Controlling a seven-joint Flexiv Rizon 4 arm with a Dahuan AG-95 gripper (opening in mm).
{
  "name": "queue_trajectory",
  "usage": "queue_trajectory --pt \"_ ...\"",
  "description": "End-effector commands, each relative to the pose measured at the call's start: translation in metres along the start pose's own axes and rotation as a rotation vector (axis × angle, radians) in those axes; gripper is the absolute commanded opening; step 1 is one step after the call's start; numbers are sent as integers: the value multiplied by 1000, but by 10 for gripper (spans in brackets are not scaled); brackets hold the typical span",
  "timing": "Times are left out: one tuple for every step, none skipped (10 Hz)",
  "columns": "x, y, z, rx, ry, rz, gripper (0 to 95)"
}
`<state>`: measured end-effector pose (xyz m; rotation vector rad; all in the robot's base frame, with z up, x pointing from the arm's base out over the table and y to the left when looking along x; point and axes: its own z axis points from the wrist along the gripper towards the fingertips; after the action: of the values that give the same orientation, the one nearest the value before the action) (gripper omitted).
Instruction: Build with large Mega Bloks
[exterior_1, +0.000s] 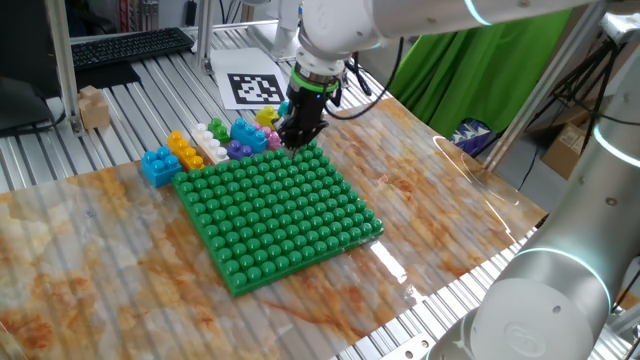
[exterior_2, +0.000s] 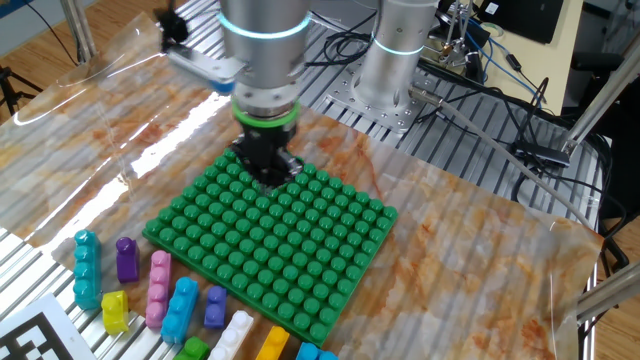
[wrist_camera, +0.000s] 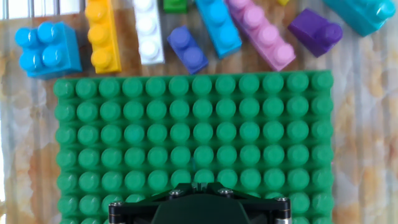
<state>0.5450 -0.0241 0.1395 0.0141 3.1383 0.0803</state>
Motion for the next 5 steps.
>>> queue_trajectory --pt "0 0 5 -3 -6 9 0" --pt "0 0 6 -1 -4 13 0" --pt "0 0 6 0 -2 14 0" --pt "0 0 6 3 -4 17 0" --pt "0 0 6 2 -5 16 0"
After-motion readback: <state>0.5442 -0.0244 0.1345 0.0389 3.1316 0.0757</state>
